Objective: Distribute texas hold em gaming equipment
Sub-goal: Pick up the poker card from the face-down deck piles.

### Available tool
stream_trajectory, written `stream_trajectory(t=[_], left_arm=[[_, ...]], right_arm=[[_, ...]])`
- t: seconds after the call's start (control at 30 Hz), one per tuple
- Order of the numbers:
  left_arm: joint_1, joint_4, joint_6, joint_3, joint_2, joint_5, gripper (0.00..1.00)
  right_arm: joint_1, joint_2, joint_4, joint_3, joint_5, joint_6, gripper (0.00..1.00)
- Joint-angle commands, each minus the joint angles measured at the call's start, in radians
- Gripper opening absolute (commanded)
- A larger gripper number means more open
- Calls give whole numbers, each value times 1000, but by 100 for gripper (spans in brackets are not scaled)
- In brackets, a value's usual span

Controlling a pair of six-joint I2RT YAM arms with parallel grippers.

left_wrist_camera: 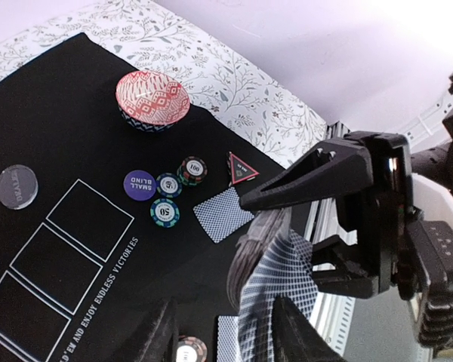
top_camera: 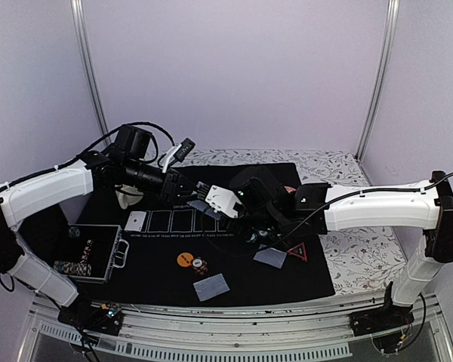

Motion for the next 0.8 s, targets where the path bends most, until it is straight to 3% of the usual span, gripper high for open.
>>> stream_trajectory(t=[0.0, 0.23, 0.57, 0.77], left_arm=[[14, -24, 11, 22, -25, 25, 36], [19, -41, 20, 26, -36, 23, 20], [25, -59, 28, 25, -48, 16, 27], [27, -78, 35, 26, -54, 16, 21]], right_arm=[[-6, -22, 13, 13, 8, 9, 55], [-6, -23, 13, 10, 11, 10, 54], [-7, -25, 13, 9, 9, 11, 53], [-8, -28, 10, 6, 10, 10, 53]])
